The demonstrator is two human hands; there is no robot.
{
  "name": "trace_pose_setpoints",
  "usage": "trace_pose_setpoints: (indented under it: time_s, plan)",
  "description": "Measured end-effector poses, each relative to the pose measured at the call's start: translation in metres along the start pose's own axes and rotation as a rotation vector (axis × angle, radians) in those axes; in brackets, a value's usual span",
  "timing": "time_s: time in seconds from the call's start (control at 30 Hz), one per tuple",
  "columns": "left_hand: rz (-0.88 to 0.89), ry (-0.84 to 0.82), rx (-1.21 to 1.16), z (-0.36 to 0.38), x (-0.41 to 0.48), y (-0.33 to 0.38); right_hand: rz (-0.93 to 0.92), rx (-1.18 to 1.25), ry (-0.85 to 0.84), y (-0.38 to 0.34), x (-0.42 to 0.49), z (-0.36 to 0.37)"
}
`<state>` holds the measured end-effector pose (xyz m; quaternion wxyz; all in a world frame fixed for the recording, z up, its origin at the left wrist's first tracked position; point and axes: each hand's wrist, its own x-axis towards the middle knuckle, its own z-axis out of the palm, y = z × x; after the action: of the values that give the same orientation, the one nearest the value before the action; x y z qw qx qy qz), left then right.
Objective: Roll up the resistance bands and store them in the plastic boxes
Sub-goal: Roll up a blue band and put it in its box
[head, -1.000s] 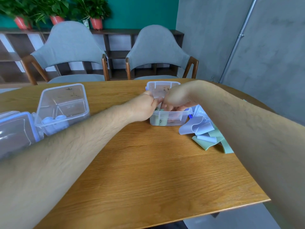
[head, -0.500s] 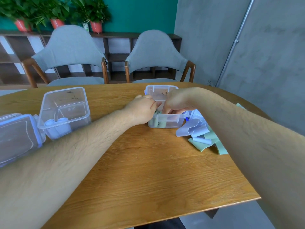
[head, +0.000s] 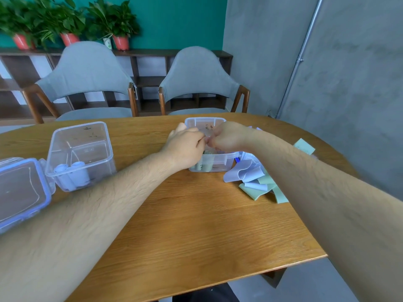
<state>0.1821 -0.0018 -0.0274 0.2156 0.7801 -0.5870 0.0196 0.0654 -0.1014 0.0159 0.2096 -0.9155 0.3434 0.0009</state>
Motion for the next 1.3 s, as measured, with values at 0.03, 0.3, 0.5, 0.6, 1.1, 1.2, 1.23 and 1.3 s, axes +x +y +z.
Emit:
trace_pose_setpoints:
  time_s: [0.03, 0.3, 0.5, 0.6, 1.1, 1.2, 1.23, 1.3]
  plan:
    - [0.028, 0.046, -0.010, -0.001, 0.000, 0.004, -0.024, 0.008, 0.055, 0.001, -0.006, -0.001]
    - [0.242, 0.139, -0.057, 0.017, 0.007, 0.051, -0.016, 0.030, 0.344, 0.053, -0.057, -0.009]
    - [0.238, -0.012, 0.108, 0.036, 0.028, 0.089, 0.143, 0.102, 0.403, 0.103, -0.079, -0.009]
    - [0.198, -0.126, 0.161, 0.035, 0.030, 0.106, 0.117, -0.008, 0.345, 0.109, -0.075, -0.002]
    - [0.240, -0.307, 0.276, 0.034, 0.027, 0.106, 0.137, 0.058, 0.300, 0.103, -0.078, 0.011]
    - [0.214, -0.224, 0.161, 0.034, 0.026, 0.103, 0.128, 0.124, 0.333, 0.107, -0.077, 0.013]
    - [0.213, -0.183, 0.102, 0.033, 0.026, 0.103, 0.127, 0.159, 0.360, 0.109, -0.076, 0.015]
    - [0.246, -0.070, 0.037, 0.028, 0.025, 0.106, 0.114, 0.191, 0.449, 0.113, -0.074, 0.017]
